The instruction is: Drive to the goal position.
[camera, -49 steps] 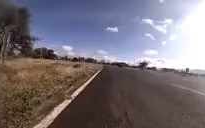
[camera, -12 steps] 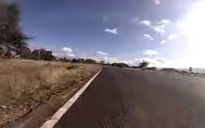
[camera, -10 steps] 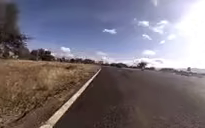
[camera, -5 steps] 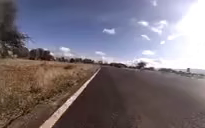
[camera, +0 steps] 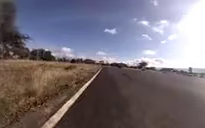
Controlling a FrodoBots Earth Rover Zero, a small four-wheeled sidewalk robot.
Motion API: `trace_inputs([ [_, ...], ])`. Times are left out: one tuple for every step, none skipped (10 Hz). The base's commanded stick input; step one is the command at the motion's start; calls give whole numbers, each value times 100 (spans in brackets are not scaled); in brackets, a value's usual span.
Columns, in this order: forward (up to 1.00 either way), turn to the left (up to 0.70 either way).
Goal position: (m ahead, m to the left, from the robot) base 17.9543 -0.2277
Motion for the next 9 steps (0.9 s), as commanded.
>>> trace_inputs([
  [45, 0],
  [45, 0],
  [45, 0],
  [45, 0],
  [45, 0],
  [45, 0],
  [45, 0],
  [45, 0],
  [45, 0],
])
